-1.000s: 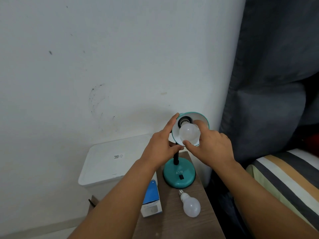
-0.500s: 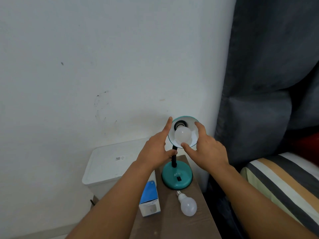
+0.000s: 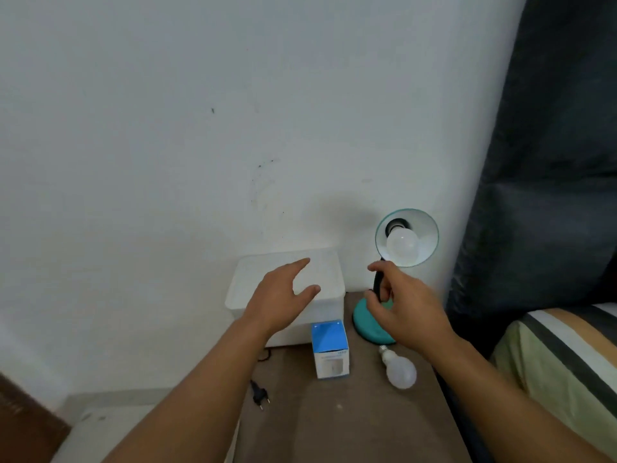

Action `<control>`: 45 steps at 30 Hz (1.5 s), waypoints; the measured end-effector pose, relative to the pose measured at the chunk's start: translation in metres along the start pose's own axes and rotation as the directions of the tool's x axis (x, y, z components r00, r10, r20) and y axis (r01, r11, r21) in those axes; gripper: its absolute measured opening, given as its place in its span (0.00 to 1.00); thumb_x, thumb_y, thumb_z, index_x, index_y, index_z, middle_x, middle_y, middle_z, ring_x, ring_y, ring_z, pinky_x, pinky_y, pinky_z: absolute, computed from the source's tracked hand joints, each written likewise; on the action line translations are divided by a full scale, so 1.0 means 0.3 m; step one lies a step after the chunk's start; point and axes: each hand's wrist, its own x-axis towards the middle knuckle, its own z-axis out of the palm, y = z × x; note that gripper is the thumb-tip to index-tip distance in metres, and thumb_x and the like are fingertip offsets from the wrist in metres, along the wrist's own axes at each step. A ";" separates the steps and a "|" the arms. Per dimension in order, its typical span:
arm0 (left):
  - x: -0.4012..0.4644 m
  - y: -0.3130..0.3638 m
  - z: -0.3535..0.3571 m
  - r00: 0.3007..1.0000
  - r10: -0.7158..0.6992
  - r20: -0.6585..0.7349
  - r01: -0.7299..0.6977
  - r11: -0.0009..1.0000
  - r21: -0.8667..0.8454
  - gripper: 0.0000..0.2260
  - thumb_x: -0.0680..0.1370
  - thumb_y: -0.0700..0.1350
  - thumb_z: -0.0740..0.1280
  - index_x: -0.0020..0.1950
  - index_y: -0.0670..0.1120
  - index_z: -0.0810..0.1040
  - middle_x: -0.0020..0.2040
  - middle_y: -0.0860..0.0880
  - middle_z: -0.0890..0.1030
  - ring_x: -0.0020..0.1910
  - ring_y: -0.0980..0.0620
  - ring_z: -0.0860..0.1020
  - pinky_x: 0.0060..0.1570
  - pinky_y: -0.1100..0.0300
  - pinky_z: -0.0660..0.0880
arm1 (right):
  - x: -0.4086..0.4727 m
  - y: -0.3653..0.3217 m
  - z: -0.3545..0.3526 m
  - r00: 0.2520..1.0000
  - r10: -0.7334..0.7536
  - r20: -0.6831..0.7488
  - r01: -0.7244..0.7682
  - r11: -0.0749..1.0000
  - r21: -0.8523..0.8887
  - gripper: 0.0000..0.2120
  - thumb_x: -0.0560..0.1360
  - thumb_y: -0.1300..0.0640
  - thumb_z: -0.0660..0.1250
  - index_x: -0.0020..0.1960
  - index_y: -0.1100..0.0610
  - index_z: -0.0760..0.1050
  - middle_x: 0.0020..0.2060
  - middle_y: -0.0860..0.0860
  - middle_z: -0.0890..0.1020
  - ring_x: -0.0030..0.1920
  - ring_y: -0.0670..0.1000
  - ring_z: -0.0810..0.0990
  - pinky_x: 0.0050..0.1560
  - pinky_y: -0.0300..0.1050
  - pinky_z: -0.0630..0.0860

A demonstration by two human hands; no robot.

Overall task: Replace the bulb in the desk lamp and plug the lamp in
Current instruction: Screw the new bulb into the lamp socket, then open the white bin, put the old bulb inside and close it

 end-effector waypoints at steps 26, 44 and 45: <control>-0.021 -0.440 -0.052 0.932 -0.331 0.146 0.360 0.887 -0.290 0.34 0.74 0.52 0.76 0.64 0.70 0.54 0.54 0.72 0.64 0.61 0.59 0.67 0.42 0.79 0.66 | 0.195 0.023 0.428 0.893 0.149 0.424 -0.338 0.844 0.417 0.43 0.67 0.49 0.78 0.67 0.32 0.50 0.57 0.31 0.70 0.59 0.38 0.71 0.65 0.40 0.68; -0.029 -0.419 -0.080 0.950 -0.312 0.006 0.295 0.893 -0.341 0.48 0.70 0.53 0.80 0.83 0.49 0.57 0.79 0.55 0.64 0.71 0.59 0.65 0.67 0.63 0.65 | 0.201 0.053 0.413 0.894 0.240 0.379 -0.370 0.871 0.323 0.59 0.54 0.23 0.72 0.75 0.32 0.43 0.74 0.48 0.61 0.75 0.57 0.61 0.71 0.64 0.64; -0.033 -0.412 -0.083 0.951 -0.309 -0.007 0.287 0.892 -0.349 0.48 0.70 0.52 0.80 0.83 0.49 0.57 0.80 0.55 0.63 0.74 0.58 0.64 0.70 0.61 0.64 | 0.200 0.053 0.404 0.902 0.235 0.363 -0.361 0.871 0.334 0.58 0.54 0.23 0.72 0.75 0.32 0.44 0.73 0.48 0.63 0.74 0.58 0.62 0.71 0.64 0.65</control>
